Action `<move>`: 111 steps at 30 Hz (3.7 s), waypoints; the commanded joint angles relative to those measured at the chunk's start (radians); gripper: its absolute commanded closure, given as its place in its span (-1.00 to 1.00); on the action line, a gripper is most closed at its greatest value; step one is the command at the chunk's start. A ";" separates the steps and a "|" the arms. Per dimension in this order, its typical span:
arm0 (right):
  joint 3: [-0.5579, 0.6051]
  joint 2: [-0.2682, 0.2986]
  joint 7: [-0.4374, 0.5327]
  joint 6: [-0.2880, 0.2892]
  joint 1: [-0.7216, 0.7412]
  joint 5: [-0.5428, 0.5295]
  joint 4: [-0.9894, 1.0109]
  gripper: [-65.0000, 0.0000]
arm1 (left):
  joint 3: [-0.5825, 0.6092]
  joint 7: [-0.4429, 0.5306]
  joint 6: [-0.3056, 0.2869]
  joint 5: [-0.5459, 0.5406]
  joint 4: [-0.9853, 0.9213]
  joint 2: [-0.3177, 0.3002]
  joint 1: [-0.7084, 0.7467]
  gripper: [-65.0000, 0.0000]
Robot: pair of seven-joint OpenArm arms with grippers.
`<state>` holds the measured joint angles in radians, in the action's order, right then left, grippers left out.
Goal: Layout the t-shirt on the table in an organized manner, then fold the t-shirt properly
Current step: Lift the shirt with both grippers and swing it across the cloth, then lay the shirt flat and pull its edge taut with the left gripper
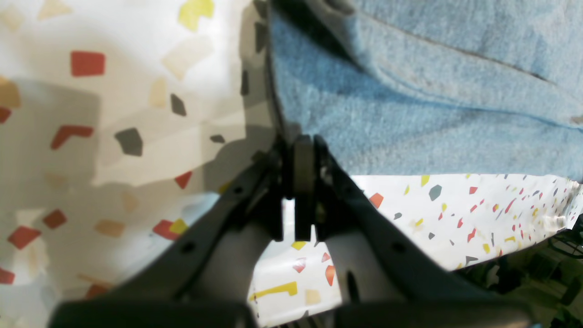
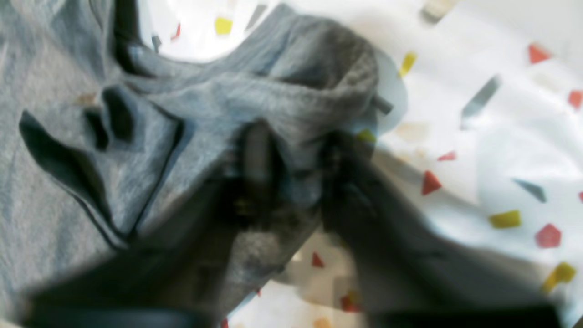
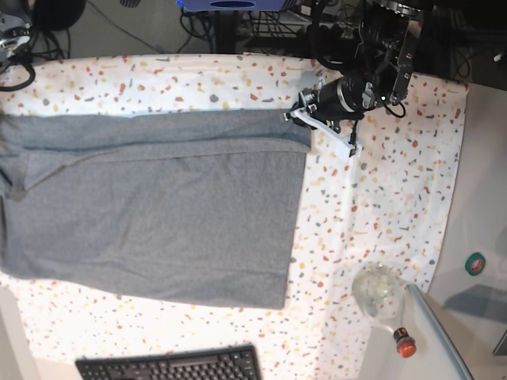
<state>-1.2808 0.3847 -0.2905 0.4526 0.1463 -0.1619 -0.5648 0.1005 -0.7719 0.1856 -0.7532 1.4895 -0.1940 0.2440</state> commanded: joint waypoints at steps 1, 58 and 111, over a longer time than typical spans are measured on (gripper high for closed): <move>0.000 0.023 0.006 0.005 0.009 -0.006 -0.014 1.00 | -0.002 -0.004 0.005 0.007 0.024 -0.006 -0.002 1.00; 0.534 0.135 -0.870 -0.179 0.553 -0.011 -0.904 1.00 | -0.339 -0.390 0.010 0.004 0.046 0.123 -0.904 1.00; 0.384 -0.188 -0.477 -0.176 -0.300 -0.011 -0.823 1.00 | -0.463 -0.294 0.007 0.014 0.216 -0.063 0.176 1.00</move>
<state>-0.8902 0.1650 -0.7967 0.2844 -0.1589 -0.1806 -1.3670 -0.3523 -1.0878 0.1860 -0.7532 1.6875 -0.2413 0.4183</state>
